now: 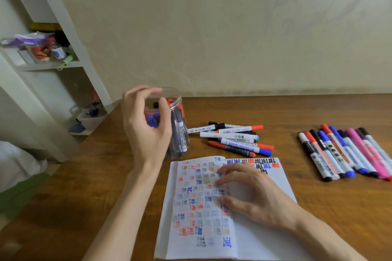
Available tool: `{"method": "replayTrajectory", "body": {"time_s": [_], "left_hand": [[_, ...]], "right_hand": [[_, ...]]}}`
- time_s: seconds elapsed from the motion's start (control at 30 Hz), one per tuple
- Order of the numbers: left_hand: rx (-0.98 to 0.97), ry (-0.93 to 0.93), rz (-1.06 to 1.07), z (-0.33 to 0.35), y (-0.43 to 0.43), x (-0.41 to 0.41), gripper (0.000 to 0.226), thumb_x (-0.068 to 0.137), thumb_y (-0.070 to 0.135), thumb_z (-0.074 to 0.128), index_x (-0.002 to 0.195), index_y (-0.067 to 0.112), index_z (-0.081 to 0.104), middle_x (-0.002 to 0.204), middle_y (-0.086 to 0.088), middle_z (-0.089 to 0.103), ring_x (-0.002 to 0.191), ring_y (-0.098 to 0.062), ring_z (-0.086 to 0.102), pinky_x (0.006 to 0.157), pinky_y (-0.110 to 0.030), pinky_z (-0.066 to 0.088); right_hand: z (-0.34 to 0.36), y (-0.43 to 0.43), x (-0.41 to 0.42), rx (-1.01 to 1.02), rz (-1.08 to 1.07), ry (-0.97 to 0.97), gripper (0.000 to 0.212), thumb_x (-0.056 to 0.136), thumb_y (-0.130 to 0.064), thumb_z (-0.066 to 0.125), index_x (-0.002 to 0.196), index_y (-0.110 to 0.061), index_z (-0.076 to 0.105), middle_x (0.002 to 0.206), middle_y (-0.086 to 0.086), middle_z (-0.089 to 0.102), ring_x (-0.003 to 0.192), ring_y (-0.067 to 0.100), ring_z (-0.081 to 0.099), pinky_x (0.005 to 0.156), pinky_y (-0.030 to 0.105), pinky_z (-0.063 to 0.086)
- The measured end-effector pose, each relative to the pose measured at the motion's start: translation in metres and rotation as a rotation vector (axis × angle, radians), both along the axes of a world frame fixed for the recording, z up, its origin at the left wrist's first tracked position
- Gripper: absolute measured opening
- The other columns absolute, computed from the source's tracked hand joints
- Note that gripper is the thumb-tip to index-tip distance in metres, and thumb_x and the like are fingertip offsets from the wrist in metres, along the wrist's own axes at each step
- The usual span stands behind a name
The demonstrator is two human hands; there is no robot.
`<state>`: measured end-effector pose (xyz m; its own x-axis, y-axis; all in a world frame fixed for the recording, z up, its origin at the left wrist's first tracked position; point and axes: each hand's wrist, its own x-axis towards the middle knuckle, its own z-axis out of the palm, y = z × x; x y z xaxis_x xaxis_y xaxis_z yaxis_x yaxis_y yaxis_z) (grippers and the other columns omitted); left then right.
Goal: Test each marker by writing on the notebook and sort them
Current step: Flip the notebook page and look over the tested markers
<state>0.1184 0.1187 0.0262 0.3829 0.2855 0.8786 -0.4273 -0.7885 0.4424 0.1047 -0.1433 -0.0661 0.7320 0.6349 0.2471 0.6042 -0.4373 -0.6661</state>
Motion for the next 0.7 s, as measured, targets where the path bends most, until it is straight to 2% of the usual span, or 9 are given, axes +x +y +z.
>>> {"method": "replayTrajectory", "body": {"time_s": [0.03, 0.07, 0.17, 0.27, 0.37, 0.43, 0.57, 0.63, 0.7], "left_hand": [[-0.028, -0.036, -0.070, -0.003, -0.018, -0.004, 0.010, 0.097, 0.006, 0.065, 0.107, 0.004, 0.066, 0.112, -0.009, 0.063, 0.107, -0.025, 0.061, 0.090, -0.038, 0.053], [-0.072, 0.003, -0.159, -0.006, -0.037, -0.006, 0.009, 0.097, 0.002, 0.062, 0.105, 0.006, 0.066, 0.105, -0.006, 0.066, 0.099, -0.024, 0.064, 0.083, -0.038, 0.054], [-0.162, 0.354, -0.395, -0.016, -0.077, 0.004, 0.016, 0.097, 0.005, 0.061, 0.108, 0.016, 0.067, 0.093, 0.007, 0.071, 0.091, -0.015, 0.069, 0.078, -0.028, 0.054], [0.013, 0.662, -0.425, -0.035, -0.095, 0.028, 0.025, 0.094, 0.009, 0.066, 0.113, 0.025, 0.067, 0.100, 0.014, 0.071, 0.092, -0.005, 0.066, 0.079, -0.026, 0.053], [0.358, 0.804, -0.238, -0.054, -0.100, 0.042, 0.030, 0.095, 0.021, 0.072, 0.122, 0.031, 0.066, 0.118, 0.011, 0.065, 0.108, -0.009, 0.056, 0.091, -0.028, 0.047], [0.480, 0.828, -0.155, -0.063, -0.100, 0.045, 0.027, 0.094, 0.030, 0.073, 0.121, 0.033, 0.067, 0.123, 0.008, 0.061, 0.114, -0.014, 0.050, 0.096, -0.031, 0.043], [0.505, 0.817, -0.134, -0.077, -0.097, 0.048, 0.030, 0.091, 0.035, 0.075, 0.120, 0.033, 0.068, 0.127, 0.006, 0.059, 0.121, -0.016, 0.047, 0.104, -0.033, 0.039], [0.515, 0.811, -0.121, -0.083, -0.096, 0.049, 0.032, 0.090, 0.038, 0.075, 0.121, 0.031, 0.066, 0.127, 0.006, 0.059, 0.123, -0.017, 0.046, 0.104, -0.034, 0.037], [0.505, 0.776, -0.133, -0.086, -0.095, 0.049, 0.028, 0.088, 0.038, 0.076, 0.113, 0.031, 0.066, 0.121, 0.010, 0.063, 0.120, -0.016, 0.048, 0.098, -0.032, 0.035]], "right_hand": [[-0.001, 0.000, 0.000, 0.009, -0.008, 0.005, 0.032, 0.091, -0.059, 0.073, 0.119, -0.044, 0.075, 0.136, -0.034, 0.055, 0.133, -0.006, 0.050, 0.113, 0.028, 0.043], [-0.001, 0.000, 0.000, 0.020, -0.016, 0.006, 0.031, 0.091, -0.056, 0.075, 0.118, -0.042, 0.076, 0.135, -0.032, 0.057, 0.132, -0.005, 0.052, 0.112, 0.028, 0.044], [-0.002, 0.001, 0.000, 0.096, -0.036, -0.019, 0.026, 0.091, -0.048, 0.078, 0.113, -0.034, 0.079, 0.128, -0.024, 0.065, 0.126, -0.001, 0.059, 0.108, 0.030, 0.047], [0.001, -0.006, 0.002, 0.155, -0.111, -0.031, 0.020, 0.093, -0.042, 0.077, 0.108, -0.030, 0.079, 0.117, -0.020, 0.069, 0.118, 0.005, 0.063, 0.101, 0.030, 0.049], [0.002, -0.017, 0.008, 0.169, -0.287, -0.075, 0.013, 0.091, -0.028, 0.079, 0.104, -0.031, 0.079, 0.105, -0.018, 0.070, 0.105, 0.006, 0.065, 0.092, 0.032, 0.052], [0.000, -0.025, 0.013, 0.175, -0.427, -0.094, 0.015, 0.089, -0.022, 0.080, 0.101, -0.031, 0.079, 0.099, -0.018, 0.071, 0.094, 0.005, 0.065, 0.085, 0.035, 0.055], [0.002, -0.040, 0.023, 0.146, -0.619, -0.062, 0.030, 0.088, -0.003, 0.076, 0.108, -0.026, 0.079, 0.103, -0.008, 0.069, 0.090, 0.008, 0.063, 0.079, 0.030, 0.058], [0.004, -0.045, 0.026, 0.140, -0.656, -0.052, 0.034, 0.089, 0.003, 0.074, 0.112, -0.022, 0.078, 0.106, -0.007, 0.065, 0.090, 0.006, 0.063, 0.076, 0.021, 0.058], [0.004, -0.047, 0.028, 0.152, -0.689, -0.044, 0.034, 0.089, 0.004, 0.075, 0.112, -0.021, 0.077, 0.106, -0.008, 0.063, 0.091, 0.007, 0.065, 0.076, 0.021, 0.060]]}}
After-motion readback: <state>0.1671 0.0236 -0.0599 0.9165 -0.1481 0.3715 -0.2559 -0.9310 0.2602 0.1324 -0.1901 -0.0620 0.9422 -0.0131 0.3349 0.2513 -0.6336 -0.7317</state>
